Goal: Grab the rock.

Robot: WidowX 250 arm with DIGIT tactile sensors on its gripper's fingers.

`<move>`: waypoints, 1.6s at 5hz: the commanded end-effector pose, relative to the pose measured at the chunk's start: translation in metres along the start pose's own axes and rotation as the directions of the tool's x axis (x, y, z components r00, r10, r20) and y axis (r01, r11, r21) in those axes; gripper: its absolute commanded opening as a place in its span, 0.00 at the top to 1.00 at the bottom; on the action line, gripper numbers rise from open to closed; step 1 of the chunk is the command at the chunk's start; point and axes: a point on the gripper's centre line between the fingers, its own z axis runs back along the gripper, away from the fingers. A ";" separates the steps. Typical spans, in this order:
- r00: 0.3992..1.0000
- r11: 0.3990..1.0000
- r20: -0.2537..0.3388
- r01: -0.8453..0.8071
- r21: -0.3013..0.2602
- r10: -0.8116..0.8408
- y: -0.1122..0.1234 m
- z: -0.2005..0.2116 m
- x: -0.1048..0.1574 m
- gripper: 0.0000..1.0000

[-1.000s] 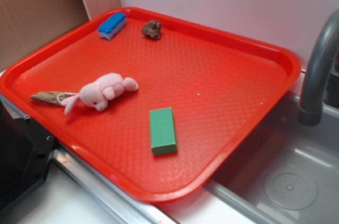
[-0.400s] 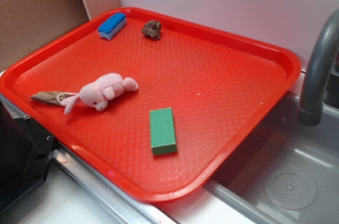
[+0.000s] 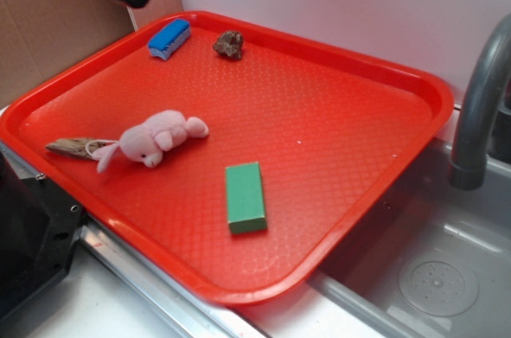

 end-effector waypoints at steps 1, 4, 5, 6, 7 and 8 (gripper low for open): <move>0.996 0.995 0.007 0.087 0.055 -0.087 0.001 -0.060 0.047 0.00; 1.000 0.995 0.004 0.012 0.099 -0.013 0.043 -0.099 0.090 0.00; 1.000 0.998 -0.002 0.005 0.063 -0.005 0.047 -0.113 0.095 0.00; 0.999 0.999 -0.022 0.031 0.027 -0.031 0.035 -0.130 0.098 0.00; 0.999 0.999 -0.045 0.011 0.034 -0.010 0.031 -0.144 0.103 0.00; 0.999 0.999 -0.030 -0.018 0.034 0.019 0.034 -0.140 0.100 1.00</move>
